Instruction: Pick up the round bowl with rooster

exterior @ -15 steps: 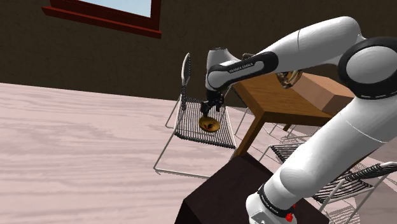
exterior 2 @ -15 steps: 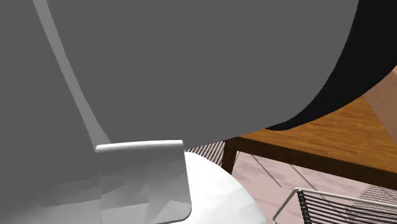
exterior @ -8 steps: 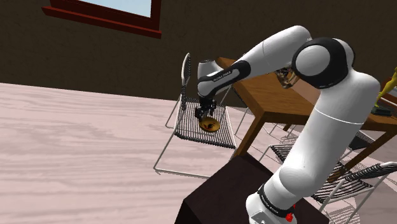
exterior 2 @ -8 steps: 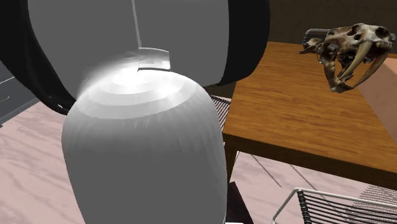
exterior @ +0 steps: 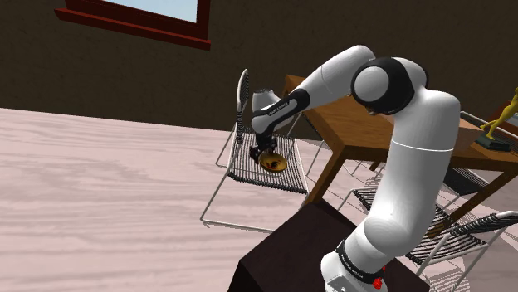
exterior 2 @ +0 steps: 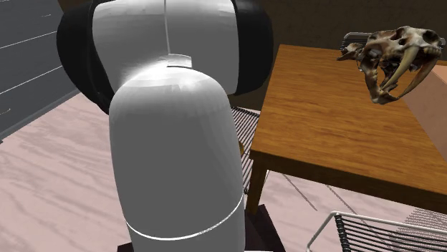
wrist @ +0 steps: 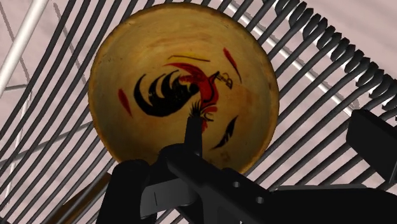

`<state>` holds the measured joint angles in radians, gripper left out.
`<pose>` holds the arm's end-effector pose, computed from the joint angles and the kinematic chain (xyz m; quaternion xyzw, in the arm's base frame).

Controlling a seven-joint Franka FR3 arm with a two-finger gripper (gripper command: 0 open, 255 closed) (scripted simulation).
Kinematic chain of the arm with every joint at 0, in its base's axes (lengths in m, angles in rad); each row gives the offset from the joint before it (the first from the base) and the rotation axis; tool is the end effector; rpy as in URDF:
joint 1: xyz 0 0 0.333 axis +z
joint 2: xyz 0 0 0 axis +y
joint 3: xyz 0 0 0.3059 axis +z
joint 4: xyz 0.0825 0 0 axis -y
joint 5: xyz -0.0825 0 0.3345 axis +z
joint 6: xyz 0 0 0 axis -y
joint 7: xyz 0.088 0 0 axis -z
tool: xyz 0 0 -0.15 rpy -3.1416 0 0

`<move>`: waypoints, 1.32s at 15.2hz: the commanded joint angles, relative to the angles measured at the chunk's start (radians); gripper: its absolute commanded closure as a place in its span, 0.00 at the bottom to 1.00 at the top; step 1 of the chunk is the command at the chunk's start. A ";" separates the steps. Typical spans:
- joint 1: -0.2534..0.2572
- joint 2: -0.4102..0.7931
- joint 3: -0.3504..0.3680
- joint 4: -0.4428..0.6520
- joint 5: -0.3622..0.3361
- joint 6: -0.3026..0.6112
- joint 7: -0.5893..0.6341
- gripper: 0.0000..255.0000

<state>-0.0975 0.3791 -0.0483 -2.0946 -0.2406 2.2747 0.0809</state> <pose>0.5122 -0.0894 0.2122 0.9905 -0.0250 -0.1020 0.0891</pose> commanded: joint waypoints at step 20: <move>0.001 -0.024 0.002 0.000 0.003 -0.024 -0.004 1.00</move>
<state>-0.0970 0.3664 -0.0475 -2.0945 -0.2389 2.2619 0.0789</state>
